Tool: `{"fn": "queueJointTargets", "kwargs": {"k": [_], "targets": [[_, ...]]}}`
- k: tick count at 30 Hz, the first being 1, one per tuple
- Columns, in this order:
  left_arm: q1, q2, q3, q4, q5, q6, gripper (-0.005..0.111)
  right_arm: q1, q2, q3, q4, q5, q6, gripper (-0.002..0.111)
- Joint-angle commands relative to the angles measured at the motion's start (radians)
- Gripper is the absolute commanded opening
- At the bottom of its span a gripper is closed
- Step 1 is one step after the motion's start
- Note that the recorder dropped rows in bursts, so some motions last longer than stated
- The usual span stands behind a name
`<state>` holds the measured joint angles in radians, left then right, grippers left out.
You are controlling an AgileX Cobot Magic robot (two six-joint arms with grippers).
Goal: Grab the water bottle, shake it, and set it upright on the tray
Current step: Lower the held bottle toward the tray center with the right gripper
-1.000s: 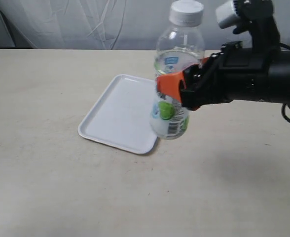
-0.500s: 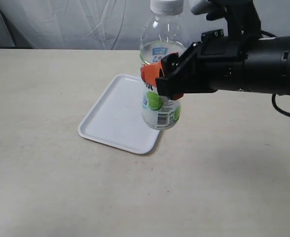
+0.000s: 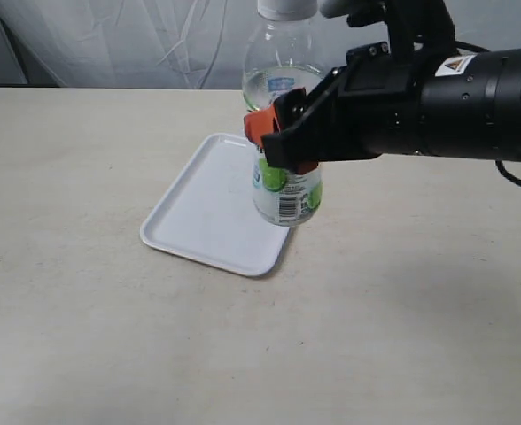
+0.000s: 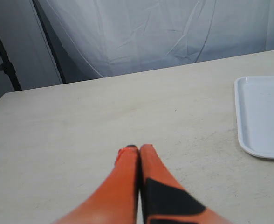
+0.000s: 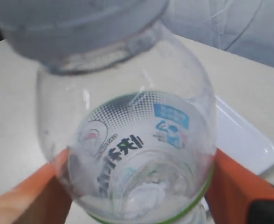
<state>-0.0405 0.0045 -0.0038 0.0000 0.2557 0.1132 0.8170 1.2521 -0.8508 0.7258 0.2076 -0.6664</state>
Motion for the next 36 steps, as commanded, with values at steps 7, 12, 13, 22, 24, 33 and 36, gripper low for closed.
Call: {"fn": "queueJointTargets", "kwargs": {"k": [7,12,13,22,24,33,36], "targets": [[0.000,-0.005,0.004,0.000,-0.009,0.000,0.000,0.053,-0.009,-0.042,-0.195,-0.061,0.174,-0.001],[0.000,-0.005,0.004,0.000,-0.009,0.000,0.000,0.004,-0.007,-0.041,-0.191,-0.103,0.351,-0.001],[0.000,-0.005,0.004,0.000,-0.009,0.000,0.000,0.027,-0.002,-0.043,-0.195,-0.098,0.341,-0.001],[0.000,-0.005,0.004,0.000,-0.009,0.002,0.000,0.050,0.003,-0.053,-0.320,-0.166,0.341,-0.001],[0.000,-0.005,0.004,0.000,-0.009,0.002,0.000,0.052,0.014,-0.051,-0.322,-0.115,0.349,-0.001],[0.000,-0.005,0.004,0.000,-0.009,0.000,0.000,0.052,0.026,-0.110,-0.307,-0.139,0.349,-0.001],[0.000,-0.005,0.004,0.000,-0.009,0.000,0.000,0.052,0.027,-0.110,-0.307,-0.093,0.351,-0.001]]}}
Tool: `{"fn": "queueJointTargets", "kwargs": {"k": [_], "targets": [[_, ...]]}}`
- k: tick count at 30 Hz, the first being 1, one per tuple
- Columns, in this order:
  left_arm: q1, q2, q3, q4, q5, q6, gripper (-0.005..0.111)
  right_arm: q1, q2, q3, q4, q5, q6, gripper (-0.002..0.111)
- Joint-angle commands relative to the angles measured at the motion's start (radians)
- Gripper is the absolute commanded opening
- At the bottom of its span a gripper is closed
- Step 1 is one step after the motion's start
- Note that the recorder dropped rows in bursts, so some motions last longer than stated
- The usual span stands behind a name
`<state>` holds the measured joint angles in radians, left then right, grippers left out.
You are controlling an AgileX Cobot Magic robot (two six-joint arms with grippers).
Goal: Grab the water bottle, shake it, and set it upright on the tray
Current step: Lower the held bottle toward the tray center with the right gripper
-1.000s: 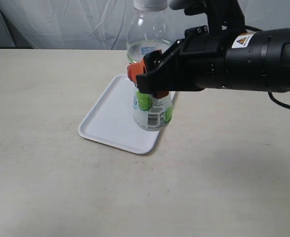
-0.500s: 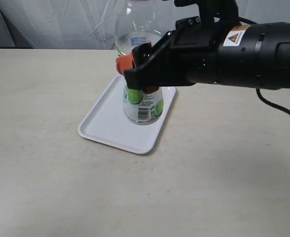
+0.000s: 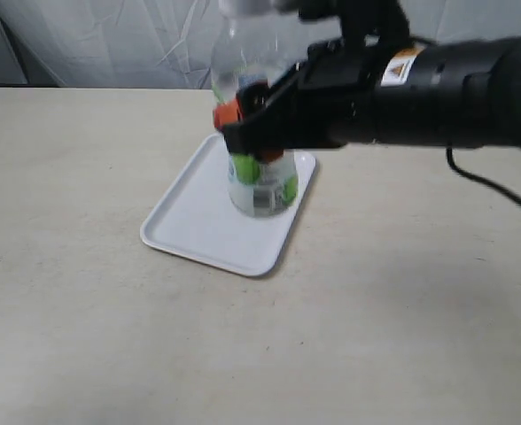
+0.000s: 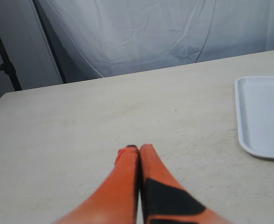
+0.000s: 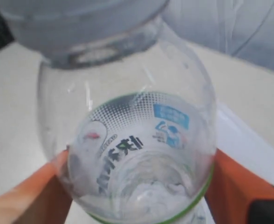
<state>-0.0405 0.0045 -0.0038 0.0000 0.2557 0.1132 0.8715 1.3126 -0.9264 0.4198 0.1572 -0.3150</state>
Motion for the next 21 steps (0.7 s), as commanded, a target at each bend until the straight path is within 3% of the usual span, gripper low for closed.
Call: {"fn": "queueJointTargets", "kwargs": {"k": [1,3,12,15,17,21], "targets": [[0.000,-0.005,0.004,0.000,-0.009,0.000,0.000,-0.002,-0.015,-0.023,0.002,0.003,0.002,-0.001],[0.000,-0.005,0.004,0.000,-0.009,0.000,0.000,0.005,0.035,0.006,0.033,0.071,-0.001,-0.001],[0.000,-0.005,0.004,0.000,-0.009,0.000,0.000,0.008,-0.069,-0.120,-0.038,-0.024,-0.007,-0.001],[0.000,-0.005,0.004,0.000,-0.009,0.000,0.000,0.008,0.051,-0.029,-0.025,0.153,0.002,-0.001],[0.000,-0.005,0.004,0.000,-0.009,0.000,0.000,0.008,0.099,-0.009,-0.003,0.158,0.002,-0.001],[0.000,-0.005,0.004,0.000,-0.009,0.000,0.000,0.008,-0.030,-0.171,-0.053,0.110,0.002,-0.001]]}}
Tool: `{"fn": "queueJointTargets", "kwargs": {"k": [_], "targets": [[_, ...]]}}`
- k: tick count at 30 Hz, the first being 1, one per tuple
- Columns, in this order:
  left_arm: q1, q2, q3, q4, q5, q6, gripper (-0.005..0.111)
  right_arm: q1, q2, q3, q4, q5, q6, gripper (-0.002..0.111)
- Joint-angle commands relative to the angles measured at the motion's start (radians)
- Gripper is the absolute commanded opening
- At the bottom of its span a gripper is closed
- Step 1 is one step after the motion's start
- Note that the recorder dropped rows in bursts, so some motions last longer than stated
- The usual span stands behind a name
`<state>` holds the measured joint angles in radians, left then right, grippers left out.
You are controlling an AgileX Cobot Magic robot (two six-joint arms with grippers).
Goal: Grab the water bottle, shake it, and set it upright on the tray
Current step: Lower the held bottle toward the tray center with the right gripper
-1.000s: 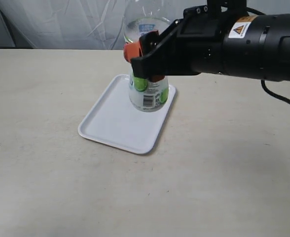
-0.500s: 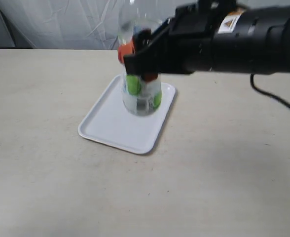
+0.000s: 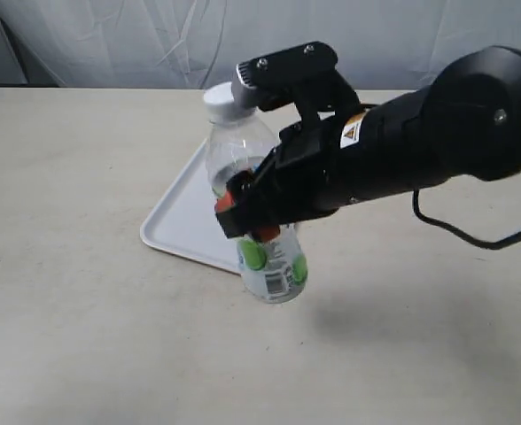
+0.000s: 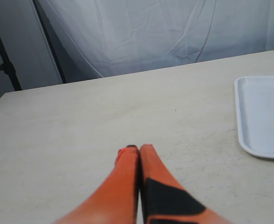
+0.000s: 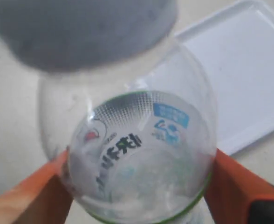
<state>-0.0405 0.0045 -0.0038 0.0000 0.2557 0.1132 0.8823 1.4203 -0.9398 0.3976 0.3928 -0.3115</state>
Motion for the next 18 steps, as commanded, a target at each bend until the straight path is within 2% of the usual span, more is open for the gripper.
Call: {"fn": "queueJointTargets", "kwargs": {"k": [1,4,8,11,18], "targets": [[0.000,-0.005,0.004,0.000,-0.009,0.000,0.000,-0.003,-0.152,-0.182,-0.031,-0.116,-0.002,-0.001],[0.000,-0.005,0.004,0.000,-0.009,0.000,0.000,-0.003,-0.102,-0.142,-0.038,-0.040,-0.002,-0.001],[0.000,-0.005,0.004,0.000,-0.009,0.000,0.000,0.032,-0.016,-0.082,-0.026,-0.125,-0.002,-0.001],[0.000,-0.005,0.004,0.000,-0.009,0.000,0.000,0.048,-0.042,-0.091,-0.037,-0.172,-0.002,-0.001],[0.000,-0.005,0.004,0.000,-0.009,0.000,0.000,0.048,-0.111,-0.127,-0.100,-0.152,0.014,-0.001]]}}
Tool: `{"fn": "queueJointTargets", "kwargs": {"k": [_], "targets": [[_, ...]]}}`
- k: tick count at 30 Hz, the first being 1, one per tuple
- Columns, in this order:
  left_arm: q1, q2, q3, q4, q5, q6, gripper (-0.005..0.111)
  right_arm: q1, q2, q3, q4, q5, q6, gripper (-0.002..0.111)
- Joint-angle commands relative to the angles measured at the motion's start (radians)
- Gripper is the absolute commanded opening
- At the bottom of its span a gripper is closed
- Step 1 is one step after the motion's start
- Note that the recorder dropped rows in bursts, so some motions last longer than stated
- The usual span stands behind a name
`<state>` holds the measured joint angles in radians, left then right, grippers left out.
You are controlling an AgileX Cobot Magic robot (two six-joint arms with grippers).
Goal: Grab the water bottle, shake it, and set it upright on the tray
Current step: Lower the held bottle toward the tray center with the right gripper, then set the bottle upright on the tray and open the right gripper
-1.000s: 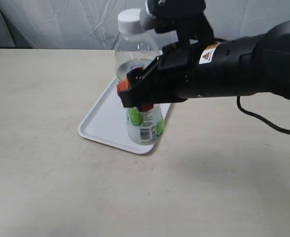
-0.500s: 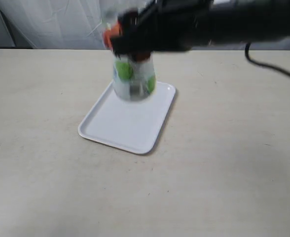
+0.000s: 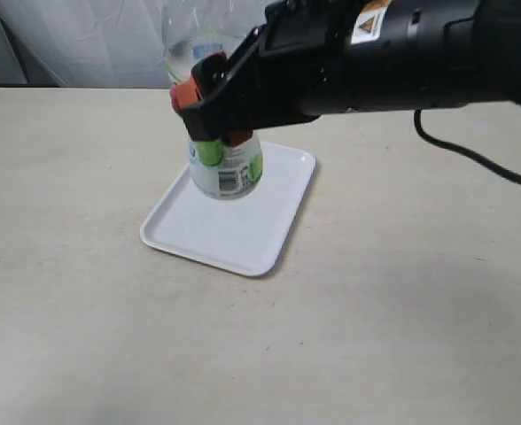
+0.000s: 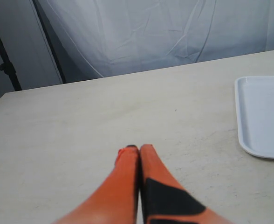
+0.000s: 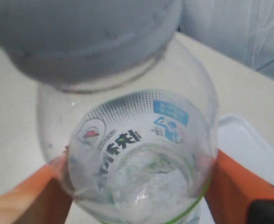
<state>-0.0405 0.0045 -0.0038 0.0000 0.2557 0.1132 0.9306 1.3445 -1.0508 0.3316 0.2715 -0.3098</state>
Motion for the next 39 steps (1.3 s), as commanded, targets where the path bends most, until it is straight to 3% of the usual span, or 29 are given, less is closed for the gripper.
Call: {"fn": "queueJointTargets", "kwargs": {"k": [1,4,11,15,20,26,31,39], "targets": [[0.000,-0.005,0.004,0.000,-0.009,0.000,0.000,0.000,-0.030,-0.016,-0.034,-0.002,0.019,-0.001],[0.000,-0.005,0.004,0.000,-0.009,0.000,0.000,0.003,0.001,-0.008,-0.002,0.105,0.041,-0.001],[0.000,-0.005,0.004,0.000,-0.009,0.000,0.000,0.008,-0.003,0.008,-0.032,-0.054,0.041,-0.001],[0.000,-0.005,0.004,0.000,-0.009,0.000,0.000,0.008,0.007,0.008,-0.032,-0.037,0.041,-0.001],[0.000,-0.005,0.004,0.000,-0.009,0.000,0.000,0.008,0.107,0.075,-0.080,-0.322,0.041,-0.001],[0.000,-0.005,0.004,0.000,-0.009,0.000,0.000,-0.016,0.262,0.076,-0.092,-0.516,0.020,-0.001],[0.000,-0.005,0.004,0.000,-0.009,0.000,0.000,-0.084,0.394,0.076,-0.030,-0.563,0.020,-0.001],[0.000,-0.005,0.004,0.000,-0.009,0.002,0.000,-0.084,0.508,0.076,-0.061,-0.716,0.127,-0.001]]}}
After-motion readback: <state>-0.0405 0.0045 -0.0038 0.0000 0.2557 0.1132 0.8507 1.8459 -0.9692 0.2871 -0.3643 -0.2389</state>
